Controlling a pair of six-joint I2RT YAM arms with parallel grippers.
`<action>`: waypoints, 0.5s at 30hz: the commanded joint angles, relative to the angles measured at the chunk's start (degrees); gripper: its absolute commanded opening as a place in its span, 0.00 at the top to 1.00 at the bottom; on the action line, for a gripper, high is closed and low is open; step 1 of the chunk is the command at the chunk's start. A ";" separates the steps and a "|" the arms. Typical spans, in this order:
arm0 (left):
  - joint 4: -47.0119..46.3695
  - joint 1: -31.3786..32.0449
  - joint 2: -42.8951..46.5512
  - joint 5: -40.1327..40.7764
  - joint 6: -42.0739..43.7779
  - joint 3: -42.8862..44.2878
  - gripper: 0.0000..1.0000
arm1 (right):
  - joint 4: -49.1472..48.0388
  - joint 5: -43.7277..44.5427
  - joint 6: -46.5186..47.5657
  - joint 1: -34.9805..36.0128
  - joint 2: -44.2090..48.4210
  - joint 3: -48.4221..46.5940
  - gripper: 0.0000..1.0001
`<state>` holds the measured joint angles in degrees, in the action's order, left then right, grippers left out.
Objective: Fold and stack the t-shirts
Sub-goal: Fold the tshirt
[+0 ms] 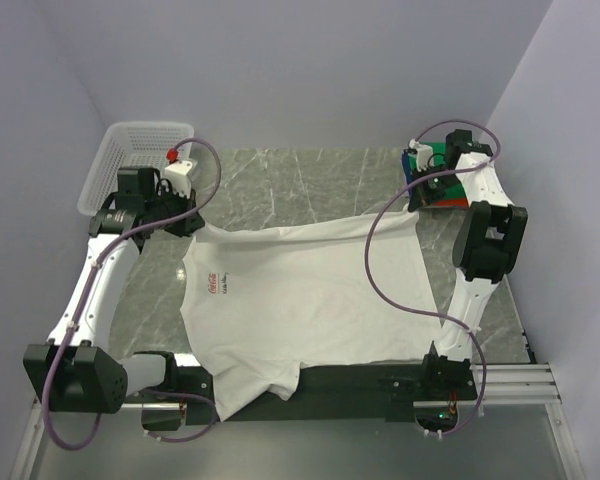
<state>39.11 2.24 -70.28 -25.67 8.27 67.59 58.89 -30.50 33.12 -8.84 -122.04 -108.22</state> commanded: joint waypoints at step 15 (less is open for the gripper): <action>7.47 6.98 7.44 1.50 -1.68 -7.04 1.00 | 3.07 -1.14 5.90 -0.65 4.97 4.51 1.00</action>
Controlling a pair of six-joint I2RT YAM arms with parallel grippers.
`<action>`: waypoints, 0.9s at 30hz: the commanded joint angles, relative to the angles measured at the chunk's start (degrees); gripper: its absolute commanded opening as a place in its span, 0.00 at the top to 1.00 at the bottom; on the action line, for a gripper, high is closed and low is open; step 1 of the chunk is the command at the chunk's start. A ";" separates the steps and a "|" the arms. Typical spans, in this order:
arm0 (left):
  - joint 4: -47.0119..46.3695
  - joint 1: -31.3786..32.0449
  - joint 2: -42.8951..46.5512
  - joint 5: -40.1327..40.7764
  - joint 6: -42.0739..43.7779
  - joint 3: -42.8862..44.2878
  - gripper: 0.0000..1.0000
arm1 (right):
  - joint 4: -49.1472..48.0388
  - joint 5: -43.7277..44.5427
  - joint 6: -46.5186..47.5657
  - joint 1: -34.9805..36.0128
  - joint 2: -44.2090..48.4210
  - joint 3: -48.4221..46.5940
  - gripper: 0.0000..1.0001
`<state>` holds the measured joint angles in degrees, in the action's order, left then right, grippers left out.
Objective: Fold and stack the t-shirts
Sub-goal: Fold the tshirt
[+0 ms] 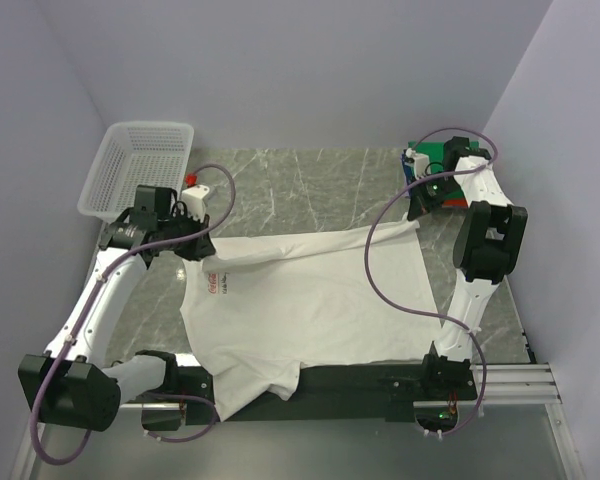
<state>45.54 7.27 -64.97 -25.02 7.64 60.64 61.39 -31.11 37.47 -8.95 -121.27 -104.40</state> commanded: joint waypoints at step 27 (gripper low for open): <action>8.34 4.69 1.60 3.83 3.35 2.46 1.00 | 0.14 3.25 7.79 -0.89 7.46 10.62 1.00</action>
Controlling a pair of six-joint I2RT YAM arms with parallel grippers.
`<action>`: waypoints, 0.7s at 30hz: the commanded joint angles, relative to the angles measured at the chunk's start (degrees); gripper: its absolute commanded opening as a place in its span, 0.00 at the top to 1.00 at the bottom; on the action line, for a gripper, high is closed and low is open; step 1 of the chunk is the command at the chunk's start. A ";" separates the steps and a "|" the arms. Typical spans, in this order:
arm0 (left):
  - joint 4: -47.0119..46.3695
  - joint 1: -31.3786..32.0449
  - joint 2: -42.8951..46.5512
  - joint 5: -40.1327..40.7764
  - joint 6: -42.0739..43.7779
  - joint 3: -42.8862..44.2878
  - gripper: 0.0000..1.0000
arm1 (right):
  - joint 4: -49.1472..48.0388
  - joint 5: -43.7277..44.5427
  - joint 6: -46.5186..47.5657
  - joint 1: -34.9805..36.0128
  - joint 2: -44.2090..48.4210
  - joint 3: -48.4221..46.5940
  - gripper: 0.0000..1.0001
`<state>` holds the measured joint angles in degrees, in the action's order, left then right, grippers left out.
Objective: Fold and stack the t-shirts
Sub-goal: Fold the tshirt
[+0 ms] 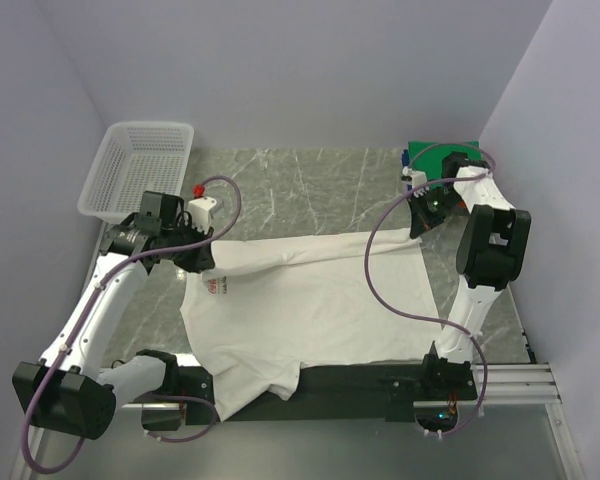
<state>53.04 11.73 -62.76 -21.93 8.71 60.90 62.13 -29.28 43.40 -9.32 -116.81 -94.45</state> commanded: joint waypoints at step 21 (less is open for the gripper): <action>6.94 7.70 -9.48 -5.67 24.00 1.05 0.53 | 4.58 3.62 5.30 -1.05 4.15 -2.39 0.51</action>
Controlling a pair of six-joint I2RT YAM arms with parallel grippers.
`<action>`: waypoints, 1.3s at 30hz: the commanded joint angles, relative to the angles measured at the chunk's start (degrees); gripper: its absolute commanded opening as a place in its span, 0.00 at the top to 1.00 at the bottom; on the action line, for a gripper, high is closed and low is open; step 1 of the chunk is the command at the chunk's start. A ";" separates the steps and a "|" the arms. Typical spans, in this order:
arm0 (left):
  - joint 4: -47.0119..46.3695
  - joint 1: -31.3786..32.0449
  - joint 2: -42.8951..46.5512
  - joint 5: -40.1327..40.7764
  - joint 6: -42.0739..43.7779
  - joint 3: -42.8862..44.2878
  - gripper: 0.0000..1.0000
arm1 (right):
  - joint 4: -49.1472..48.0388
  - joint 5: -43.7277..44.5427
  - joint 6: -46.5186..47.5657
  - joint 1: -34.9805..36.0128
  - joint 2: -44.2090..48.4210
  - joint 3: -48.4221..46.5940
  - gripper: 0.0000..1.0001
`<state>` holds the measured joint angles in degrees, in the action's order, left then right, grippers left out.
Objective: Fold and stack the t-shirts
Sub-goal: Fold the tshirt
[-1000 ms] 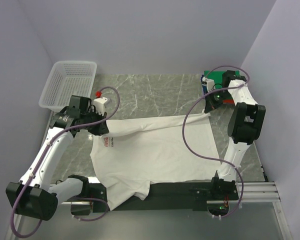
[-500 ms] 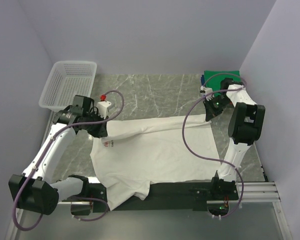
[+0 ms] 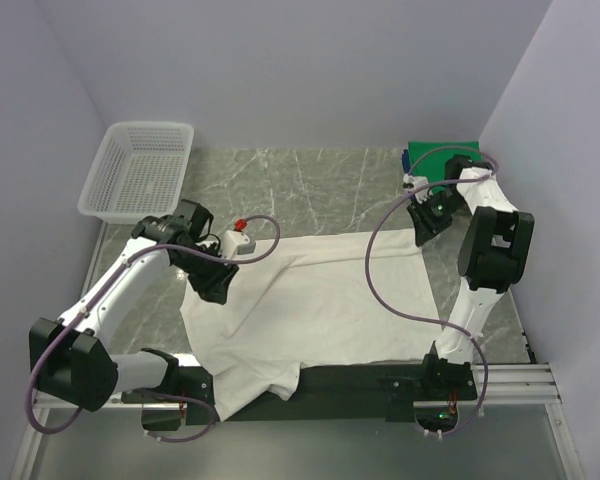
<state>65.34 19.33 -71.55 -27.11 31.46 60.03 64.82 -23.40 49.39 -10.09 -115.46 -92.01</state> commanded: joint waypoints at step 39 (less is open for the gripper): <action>-26.14 0.35 -31.11 6.46 -16.96 8.26 0.57 | -0.04 4.94 -3.60 6.57 -3.98 -0.20 0.82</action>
<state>38.74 19.33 -102.94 -20.05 14.26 67.05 64.16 -19.73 43.83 -3.51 -123.09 -93.41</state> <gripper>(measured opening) 0.433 0.185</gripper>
